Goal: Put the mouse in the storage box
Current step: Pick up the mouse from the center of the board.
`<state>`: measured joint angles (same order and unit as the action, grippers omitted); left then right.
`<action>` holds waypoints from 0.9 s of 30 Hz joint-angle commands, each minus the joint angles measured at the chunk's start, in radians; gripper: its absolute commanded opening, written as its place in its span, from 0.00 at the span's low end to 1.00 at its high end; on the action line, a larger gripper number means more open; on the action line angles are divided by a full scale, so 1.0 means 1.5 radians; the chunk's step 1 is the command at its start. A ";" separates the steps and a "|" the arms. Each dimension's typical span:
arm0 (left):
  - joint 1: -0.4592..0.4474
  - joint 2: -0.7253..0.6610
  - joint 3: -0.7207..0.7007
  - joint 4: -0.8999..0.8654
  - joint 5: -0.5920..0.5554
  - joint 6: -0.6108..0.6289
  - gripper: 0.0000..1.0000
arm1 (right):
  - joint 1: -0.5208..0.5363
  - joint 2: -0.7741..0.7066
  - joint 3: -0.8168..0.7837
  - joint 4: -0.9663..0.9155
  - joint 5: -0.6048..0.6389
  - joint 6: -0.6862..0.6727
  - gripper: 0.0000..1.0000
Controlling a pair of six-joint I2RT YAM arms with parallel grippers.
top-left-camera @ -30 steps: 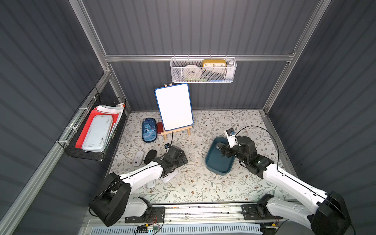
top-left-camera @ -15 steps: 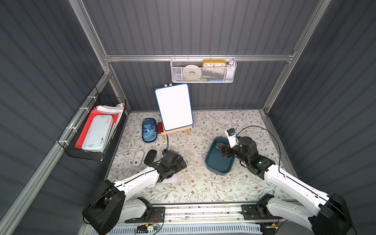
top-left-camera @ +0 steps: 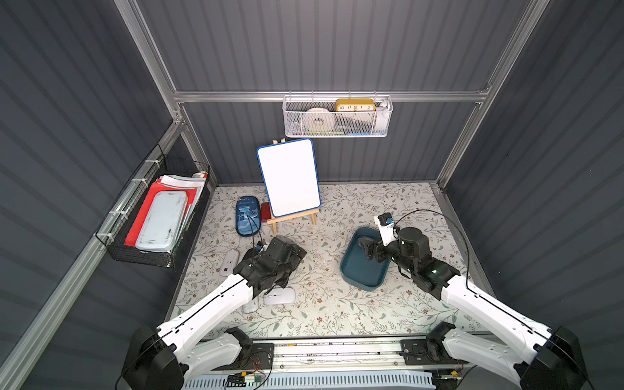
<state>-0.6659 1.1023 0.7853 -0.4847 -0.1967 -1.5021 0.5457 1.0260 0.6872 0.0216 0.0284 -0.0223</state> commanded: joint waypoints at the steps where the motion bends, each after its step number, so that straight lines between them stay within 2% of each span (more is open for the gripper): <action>1: 0.006 0.006 -0.003 -0.101 -0.022 -0.130 0.99 | 0.002 -0.013 -0.012 0.005 -0.013 0.010 0.92; 3: 0.006 0.003 -0.007 -0.102 -0.012 -0.153 1.00 | 0.002 -0.014 -0.014 0.011 -0.017 0.013 0.92; 5: 0.006 -0.006 -0.023 -0.066 0.011 -0.139 0.99 | 0.002 -0.015 -0.014 0.011 -0.019 0.015 0.92; 10: 0.006 -0.010 -0.048 -0.129 0.050 -0.269 0.99 | 0.002 -0.015 -0.015 0.013 -0.023 0.015 0.92; 16: 0.006 -0.005 -0.077 -0.117 0.065 -0.312 0.99 | 0.002 -0.018 -0.015 0.015 -0.033 0.019 0.92; 20: 0.005 0.058 -0.092 -0.103 0.093 -0.304 0.99 | 0.002 -0.019 -0.016 0.015 -0.039 0.021 0.92; 27: 0.006 0.214 -0.044 -0.115 0.084 -0.291 0.99 | 0.003 -0.015 -0.015 0.007 -0.045 0.023 0.92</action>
<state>-0.6605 1.3823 0.6899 -0.6357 -0.0753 -1.9350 0.5461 1.0084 0.6781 0.0292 -0.0269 0.0029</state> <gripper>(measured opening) 0.993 0.916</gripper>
